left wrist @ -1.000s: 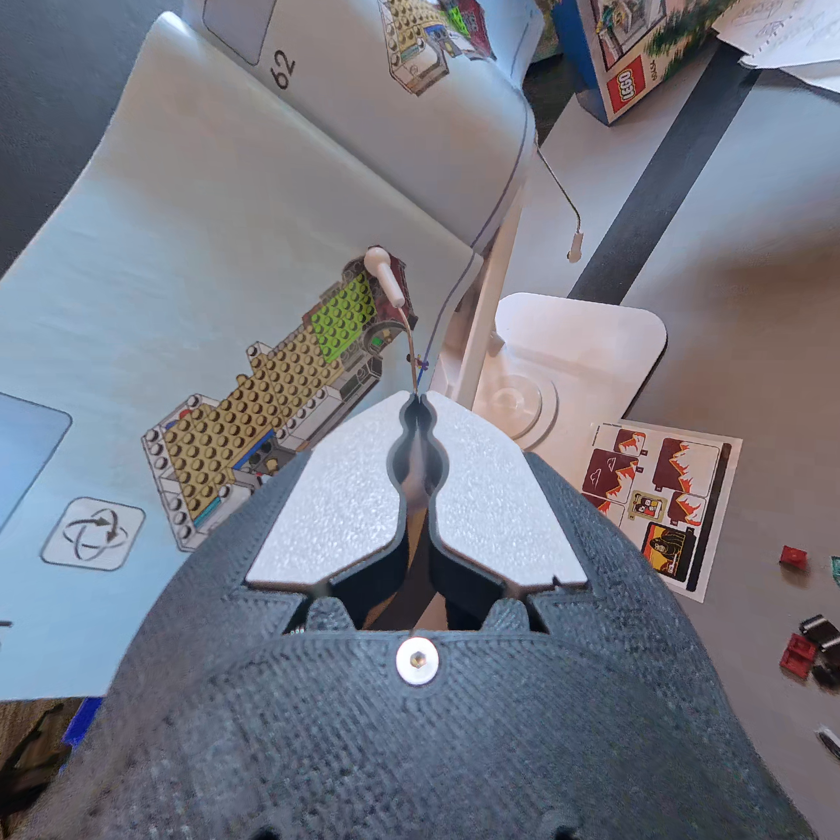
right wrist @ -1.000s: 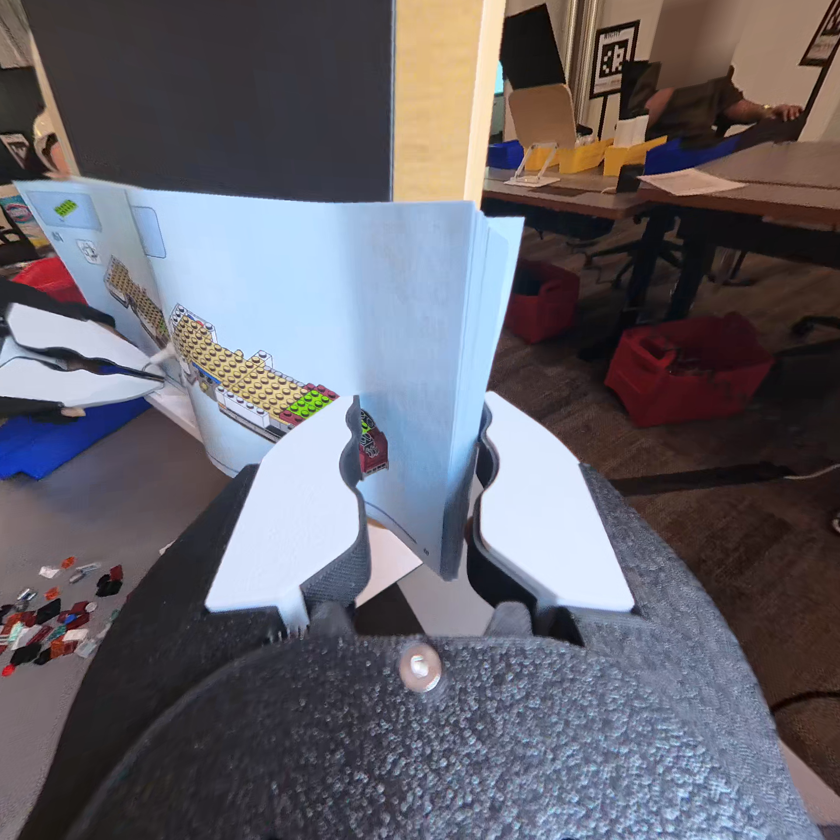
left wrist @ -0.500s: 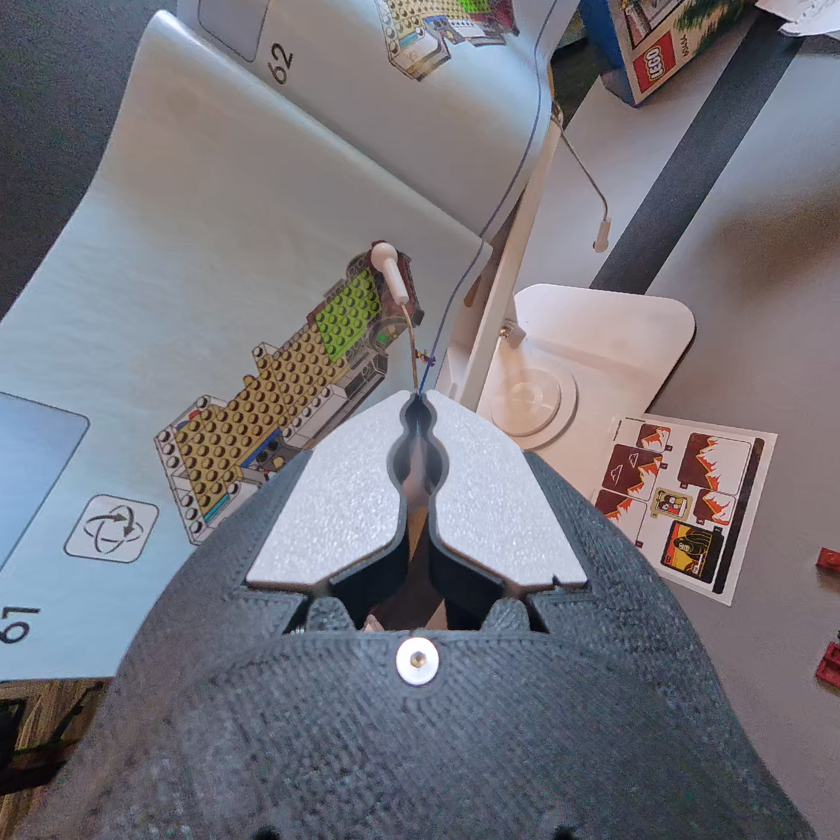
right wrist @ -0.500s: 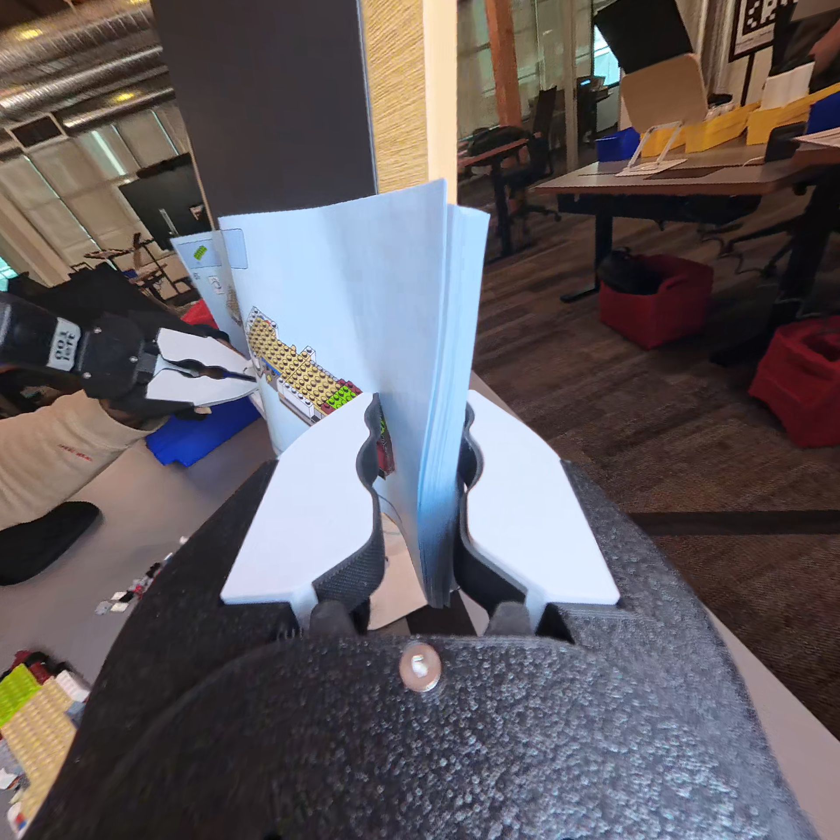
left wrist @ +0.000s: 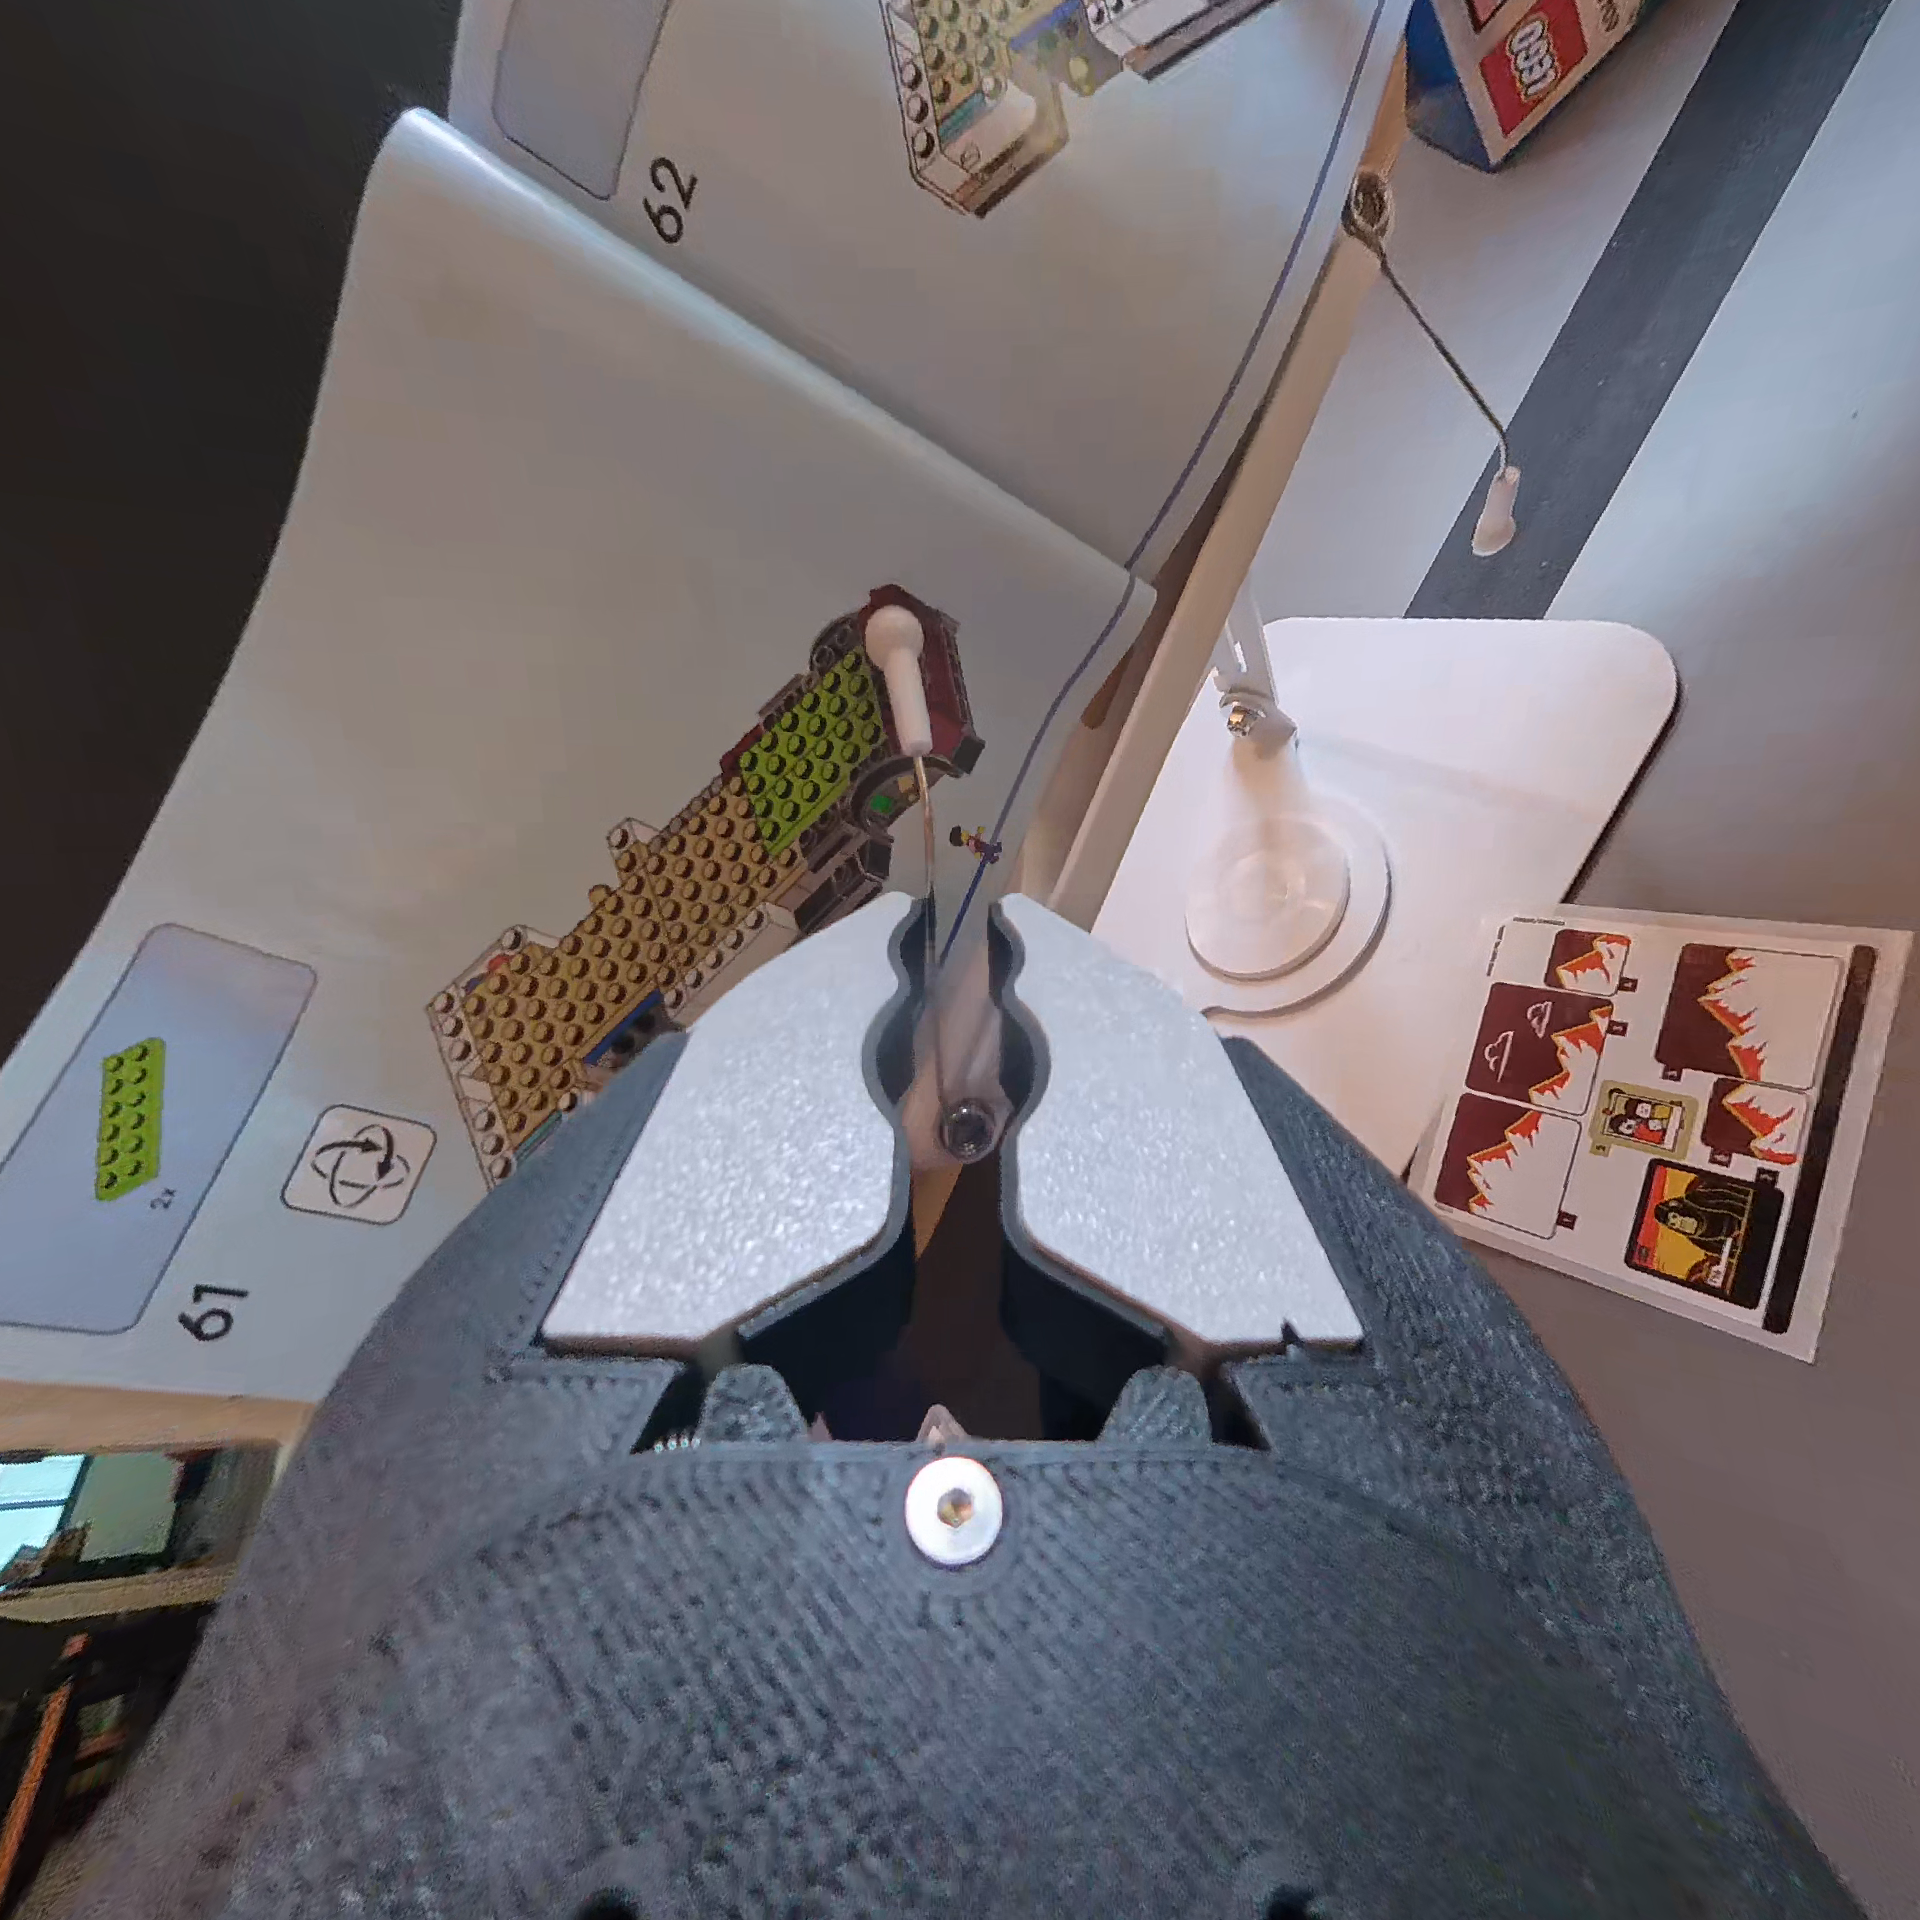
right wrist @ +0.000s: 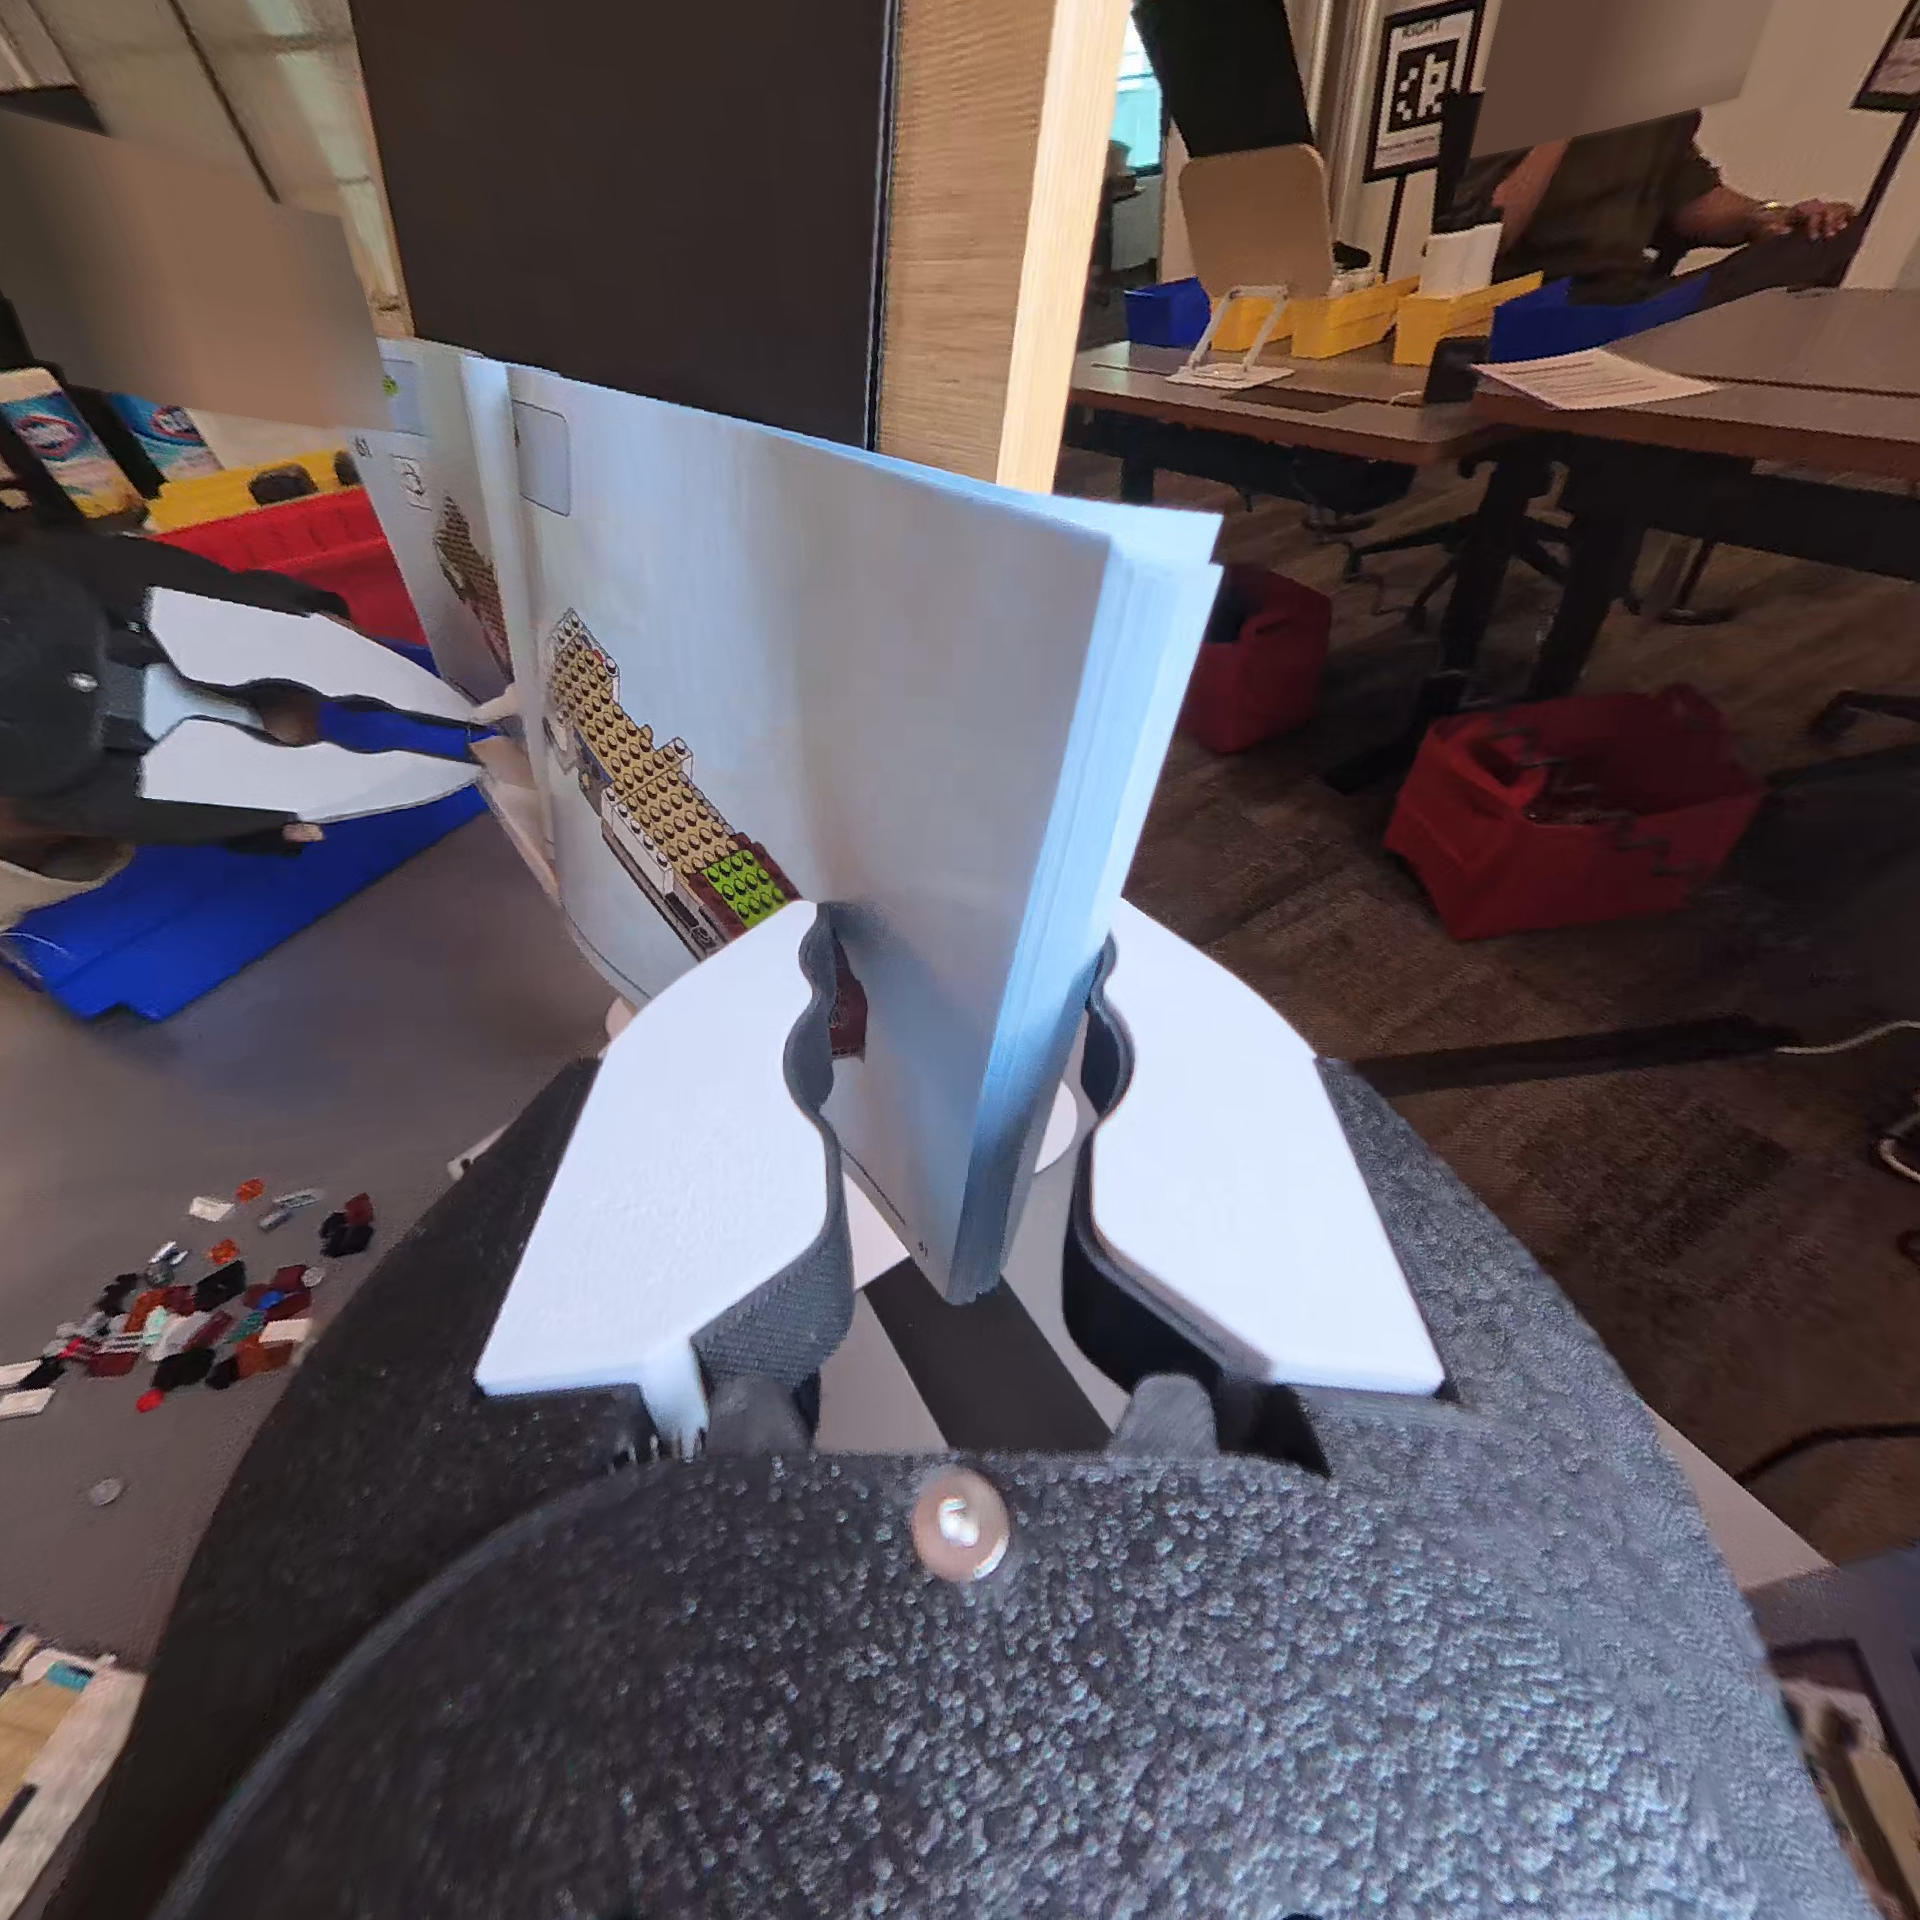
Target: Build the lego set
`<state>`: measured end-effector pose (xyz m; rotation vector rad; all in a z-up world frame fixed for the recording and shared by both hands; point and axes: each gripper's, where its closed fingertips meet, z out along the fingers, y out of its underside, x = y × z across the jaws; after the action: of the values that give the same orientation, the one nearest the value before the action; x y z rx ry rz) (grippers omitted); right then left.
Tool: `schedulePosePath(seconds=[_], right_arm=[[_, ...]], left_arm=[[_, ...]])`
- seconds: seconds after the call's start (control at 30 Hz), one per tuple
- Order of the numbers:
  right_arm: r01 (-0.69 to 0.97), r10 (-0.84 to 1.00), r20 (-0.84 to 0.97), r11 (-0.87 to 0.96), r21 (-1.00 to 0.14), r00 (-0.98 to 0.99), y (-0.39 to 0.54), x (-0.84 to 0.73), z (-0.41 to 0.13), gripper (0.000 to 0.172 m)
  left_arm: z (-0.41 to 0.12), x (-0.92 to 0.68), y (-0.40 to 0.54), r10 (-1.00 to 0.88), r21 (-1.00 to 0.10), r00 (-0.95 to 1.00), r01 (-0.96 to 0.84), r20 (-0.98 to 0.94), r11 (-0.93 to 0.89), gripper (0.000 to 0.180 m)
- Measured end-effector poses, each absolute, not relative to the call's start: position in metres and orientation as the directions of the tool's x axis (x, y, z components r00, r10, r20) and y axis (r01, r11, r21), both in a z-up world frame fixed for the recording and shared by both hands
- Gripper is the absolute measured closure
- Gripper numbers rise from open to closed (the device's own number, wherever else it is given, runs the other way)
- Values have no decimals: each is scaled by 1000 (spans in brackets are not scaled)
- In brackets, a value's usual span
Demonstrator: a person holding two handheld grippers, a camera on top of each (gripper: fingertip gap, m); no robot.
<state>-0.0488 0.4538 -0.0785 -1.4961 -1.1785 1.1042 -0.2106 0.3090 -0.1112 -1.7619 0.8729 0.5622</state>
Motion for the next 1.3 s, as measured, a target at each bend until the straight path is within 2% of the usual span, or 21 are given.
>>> schedulePosePath(seconds=[0.2, 0.27, 0.4, 0.47, 0.53, 0.6, 0.73, 0.8, 0.93, 1.17, 1.3], right_arm=[[134, 952, -27, -71, -989, 304, 460, -21, -70, 126], [115, 934, 58, 18, -993, 352, 448, -8, -59, 126], [151, 920, 209, 167, -974, 332, 381, 15, -45, 132], [189, 931, 225, 175, -966, 288, 333, 25, -51, 132], [251, 945, 229, 169, -953, 235, 282, 35, -68, 139], [339, 955, 254, 190, -921, 155, 229, 45, -96, 144], [496, 977, 213, 190, -847, -11, 134, 65, -164, 148], [593, 970, 237, 227, -773, -63, 109, 78, -202, 149], [729, 972, 210, 222, -648, -109, 99, 103, -255, 149], [806, 991, 90, 131, -578, -96, 126, 110, -281, 149], [819, 991, 37, 126, -560, -128, 130, 106, -285, 153]], left_arm=[[-105, -199, 281, -318, -751, 753, -641, -576, -157, 159], [-107, -187, 259, -362, -815, 795, -562, -486, -140, 160], [-108, -165, 204, -449, -904, 830, -416, -332, -101, 166], [-113, -155, 175, -491, -930, 829, -355, -267, -94, 175], [-122, -141, 143, -548, -944, 810, -313, -209, -101, 176], [-136, -124, 111, -609, -952, 780, -275, -141, -132, 174], [-175, -85, 50, -721, -939, 692, -223, 36, -260, 161], [-200, -68, 31, -749, -911, 657, -254, 85, -326, 146], [-243, -48, 16, -787, -826, 613, -409, 65, -387, 116], [-271, -23, 16, -807, -781, 591, -502, 3, -371, 108], [-274, -23, 21, -794, -783, 608, -505, -25, -362, 114]])
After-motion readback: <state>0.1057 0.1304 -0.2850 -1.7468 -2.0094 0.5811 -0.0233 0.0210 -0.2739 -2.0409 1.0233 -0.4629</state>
